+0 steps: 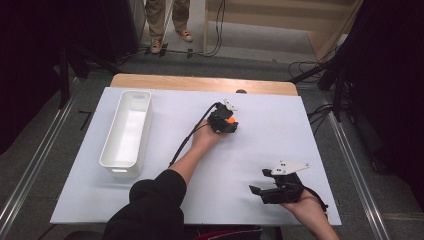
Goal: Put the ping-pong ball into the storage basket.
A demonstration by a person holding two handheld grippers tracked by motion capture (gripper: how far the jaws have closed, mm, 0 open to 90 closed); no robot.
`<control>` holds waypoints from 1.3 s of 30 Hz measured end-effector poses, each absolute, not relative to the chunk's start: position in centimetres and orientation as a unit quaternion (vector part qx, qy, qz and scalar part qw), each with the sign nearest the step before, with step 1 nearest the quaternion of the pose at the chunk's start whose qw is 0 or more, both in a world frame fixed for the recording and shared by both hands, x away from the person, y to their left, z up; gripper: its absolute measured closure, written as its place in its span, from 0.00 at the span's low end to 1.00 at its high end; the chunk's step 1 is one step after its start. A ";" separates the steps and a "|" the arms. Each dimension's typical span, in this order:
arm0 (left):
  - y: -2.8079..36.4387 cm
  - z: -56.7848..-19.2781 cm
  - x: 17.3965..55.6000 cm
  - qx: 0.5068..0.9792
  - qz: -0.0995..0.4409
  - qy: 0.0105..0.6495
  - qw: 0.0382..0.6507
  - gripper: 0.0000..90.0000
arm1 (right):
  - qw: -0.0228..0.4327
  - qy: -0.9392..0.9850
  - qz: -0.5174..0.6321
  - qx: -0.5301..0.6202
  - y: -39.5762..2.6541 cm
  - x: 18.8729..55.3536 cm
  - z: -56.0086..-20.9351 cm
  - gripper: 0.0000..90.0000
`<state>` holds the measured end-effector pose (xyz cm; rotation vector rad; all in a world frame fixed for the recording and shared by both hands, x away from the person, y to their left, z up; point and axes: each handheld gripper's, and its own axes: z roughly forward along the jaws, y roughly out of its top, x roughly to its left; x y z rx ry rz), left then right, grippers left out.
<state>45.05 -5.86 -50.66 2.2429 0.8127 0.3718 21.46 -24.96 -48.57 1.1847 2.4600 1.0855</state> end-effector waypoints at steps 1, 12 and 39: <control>-5.8 -50.5 45.1 0.868 0.138 0.315 0.358 0.56 | 0.101 0.833 0.368 0.401 -24.9 21.5 -48.6 0.24; -5.1 -48.3 44.2 0.876 0.085 0.301 0.368 0.55 | 0.099 0.833 0.366 0.402 -24.9 21.6 -48.7 0.24; -2.5 -44.2 40.5 0.886 0.006 0.285 0.365 0.55 | 0.104 0.833 0.361 0.407 -25.1 21.6 -48.7 0.24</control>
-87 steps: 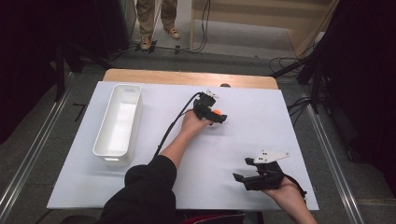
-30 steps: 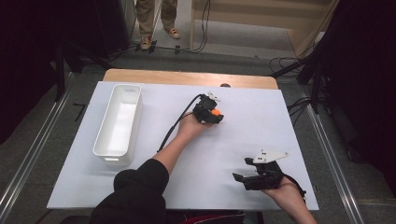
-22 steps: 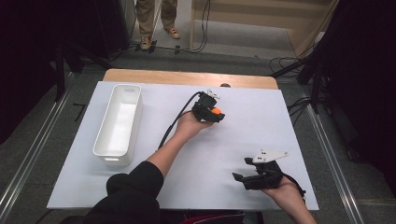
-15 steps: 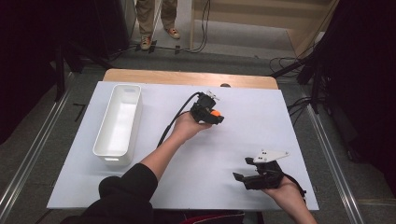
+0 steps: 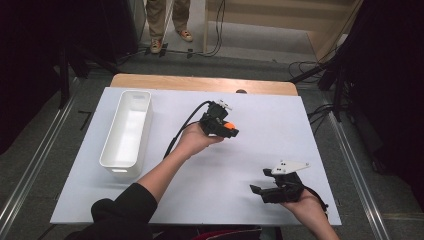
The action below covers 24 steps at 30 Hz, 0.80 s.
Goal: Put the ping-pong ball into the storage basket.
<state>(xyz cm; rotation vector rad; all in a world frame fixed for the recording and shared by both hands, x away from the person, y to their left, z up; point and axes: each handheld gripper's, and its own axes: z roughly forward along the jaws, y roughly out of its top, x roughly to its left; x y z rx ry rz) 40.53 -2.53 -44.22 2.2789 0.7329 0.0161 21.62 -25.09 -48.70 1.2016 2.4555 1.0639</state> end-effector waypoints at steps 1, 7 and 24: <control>-2.4 -44.2 40.3 0.887 0.007 0.285 0.363 0.55 | 0.104 0.832 0.361 0.407 -25.1 21.6 -48.7 0.24; -1.5 -43.7 39.4 0.887 0.004 0.285 0.363 0.55 | 0.103 0.831 0.359 0.411 -25.1 21.6 -48.7 0.24; 0.6 -43.4 38.8 0.882 0.009 0.291 0.371 0.55 | 0.103 0.832 0.357 0.412 -25.1 21.7 -48.8 0.24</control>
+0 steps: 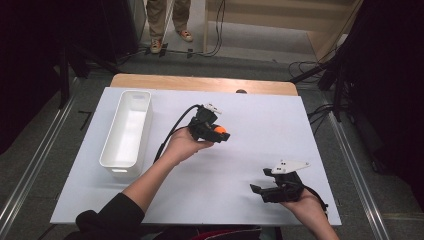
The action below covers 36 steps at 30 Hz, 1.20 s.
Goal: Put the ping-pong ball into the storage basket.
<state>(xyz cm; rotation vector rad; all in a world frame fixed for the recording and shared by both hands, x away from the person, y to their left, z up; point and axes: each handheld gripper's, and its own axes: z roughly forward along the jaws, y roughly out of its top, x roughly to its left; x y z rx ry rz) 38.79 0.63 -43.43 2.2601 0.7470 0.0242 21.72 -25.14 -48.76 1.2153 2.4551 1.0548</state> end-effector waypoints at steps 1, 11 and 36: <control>0.8 -43.4 38.8 0.881 0.010 0.292 0.372 0.55 | 0.103 0.832 0.358 0.412 -25.1 21.7 -48.7 0.24; 1.3 -43.3 38.8 0.882 0.013 0.297 0.366 0.55 | 0.107 0.831 0.362 0.410 -25.2 21.5 -48.6 0.24; 2.6 -42.5 38.9 0.885 0.007 0.301 0.354 0.55 | 0.107 0.831 0.363 0.407 -25.2 21.5 -48.6 0.24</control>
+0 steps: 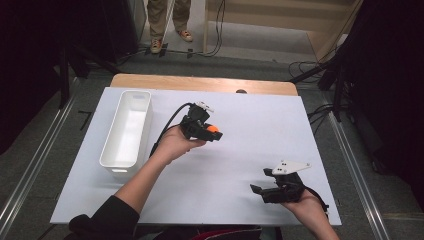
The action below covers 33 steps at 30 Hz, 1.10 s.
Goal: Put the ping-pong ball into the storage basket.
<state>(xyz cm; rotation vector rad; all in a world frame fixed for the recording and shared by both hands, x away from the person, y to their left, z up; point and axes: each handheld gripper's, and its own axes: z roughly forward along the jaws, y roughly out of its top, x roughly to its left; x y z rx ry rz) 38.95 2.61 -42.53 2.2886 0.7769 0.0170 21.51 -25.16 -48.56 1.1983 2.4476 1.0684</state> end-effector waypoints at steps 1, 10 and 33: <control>2.7 -42.5 39.0 0.886 0.008 0.299 0.355 0.55 | 0.107 0.832 0.363 0.406 -25.2 21.5 -48.6 0.24; 3.8 -41.9 39.5 0.879 0.014 0.315 0.358 0.55 | 0.108 0.830 0.365 0.408 -25.2 21.5 -48.5 0.24; 5.6 -41.2 40.1 0.877 0.021 0.327 0.351 0.55 | 0.110 0.830 0.366 0.407 -25.2 21.5 -48.5 0.24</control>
